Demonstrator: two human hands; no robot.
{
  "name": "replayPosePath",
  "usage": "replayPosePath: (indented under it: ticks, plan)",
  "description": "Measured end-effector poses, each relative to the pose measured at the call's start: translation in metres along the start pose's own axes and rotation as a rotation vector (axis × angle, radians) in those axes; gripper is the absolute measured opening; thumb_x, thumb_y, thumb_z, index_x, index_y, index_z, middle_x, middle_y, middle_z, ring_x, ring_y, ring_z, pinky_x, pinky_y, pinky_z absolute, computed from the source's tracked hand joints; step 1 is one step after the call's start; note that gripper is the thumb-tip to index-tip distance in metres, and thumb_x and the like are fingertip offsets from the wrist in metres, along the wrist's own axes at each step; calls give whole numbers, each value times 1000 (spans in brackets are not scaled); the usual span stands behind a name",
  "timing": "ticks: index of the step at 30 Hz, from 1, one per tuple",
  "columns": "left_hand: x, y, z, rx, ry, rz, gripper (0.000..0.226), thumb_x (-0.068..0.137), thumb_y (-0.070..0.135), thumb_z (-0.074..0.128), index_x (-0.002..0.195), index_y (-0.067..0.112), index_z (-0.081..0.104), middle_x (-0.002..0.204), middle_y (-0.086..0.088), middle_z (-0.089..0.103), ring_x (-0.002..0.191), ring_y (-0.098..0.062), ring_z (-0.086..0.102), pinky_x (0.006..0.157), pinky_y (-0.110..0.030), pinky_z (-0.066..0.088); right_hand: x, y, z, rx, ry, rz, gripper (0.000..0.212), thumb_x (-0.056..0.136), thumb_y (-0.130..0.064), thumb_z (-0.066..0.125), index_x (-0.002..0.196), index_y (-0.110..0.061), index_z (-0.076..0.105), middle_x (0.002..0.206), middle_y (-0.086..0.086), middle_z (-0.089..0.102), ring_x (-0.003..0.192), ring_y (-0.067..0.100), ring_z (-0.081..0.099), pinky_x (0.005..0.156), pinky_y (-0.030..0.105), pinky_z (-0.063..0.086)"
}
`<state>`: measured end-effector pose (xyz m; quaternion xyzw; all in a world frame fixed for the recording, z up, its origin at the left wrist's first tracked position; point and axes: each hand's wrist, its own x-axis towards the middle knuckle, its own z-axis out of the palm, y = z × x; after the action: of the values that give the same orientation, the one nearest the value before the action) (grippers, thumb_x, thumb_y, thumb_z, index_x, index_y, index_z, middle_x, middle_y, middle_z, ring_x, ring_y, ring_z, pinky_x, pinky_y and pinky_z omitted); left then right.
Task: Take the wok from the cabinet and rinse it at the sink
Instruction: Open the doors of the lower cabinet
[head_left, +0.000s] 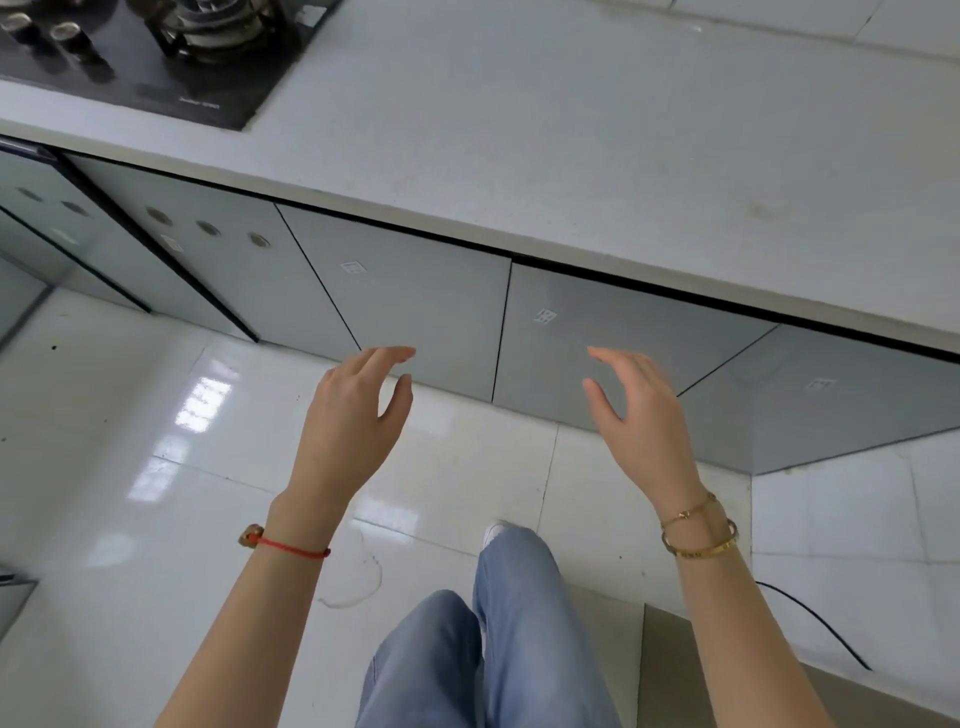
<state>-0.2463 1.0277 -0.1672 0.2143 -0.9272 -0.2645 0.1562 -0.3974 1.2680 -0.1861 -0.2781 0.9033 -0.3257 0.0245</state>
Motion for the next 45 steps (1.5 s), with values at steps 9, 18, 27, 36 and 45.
replayPosePath:
  ticks: [9, 18, 27, 36, 45]
  plan:
    - [65, -88, 135, 11, 166, 200, 27, 97, 16, 56, 123, 12, 63, 117, -2, 69, 109, -22, 64, 92, -43, 52, 70, 77, 120, -44, 219, -208, 31, 96, -17, 59, 127, -12, 60, 123, 1, 63, 120, 18, 53, 105, 29, 39]
    - [124, -126, 209, 75, 400, 376, 31, 98, 19, 54, 128, 11, 59, 120, -3, 67, 110, -22, 62, 94, -35, 46, 119, 107, 197, -31, 480, -422, 34, 95, -17, 59, 128, -9, 60, 123, 3, 63, 120, 20, 53, 104, 29, 40]
    - [176, -102, 223, -183, 415, 287, 41, 99, 27, 51, 138, 14, 51, 134, -3, 57, 120, -22, 55, 100, -39, 45, 143, 94, 211, -15, 540, -484, 37, 96, -18, 58, 133, -12, 57, 127, 1, 61, 124, 17, 50, 102, 37, 47]
    - [207, -89, 235, -714, 365, 91, 34, 98, 20, 54, 132, 16, 58, 120, 2, 63, 101, -9, 59, 85, -12, 46, 157, 107, 216, -37, 547, -420, 38, 96, -16, 59, 133, -11, 56, 128, 2, 60, 124, 13, 48, 106, 20, 34]
    - [209, -96, 232, -1045, 261, 46, 31, 95, 5, 52, 115, 25, 66, 104, 13, 67, 101, -1, 60, 97, -25, 46, 162, 114, 227, -52, 547, -432, 38, 96, -15, 58, 134, -9, 56, 126, 3, 60, 125, 15, 46, 106, 15, 30]
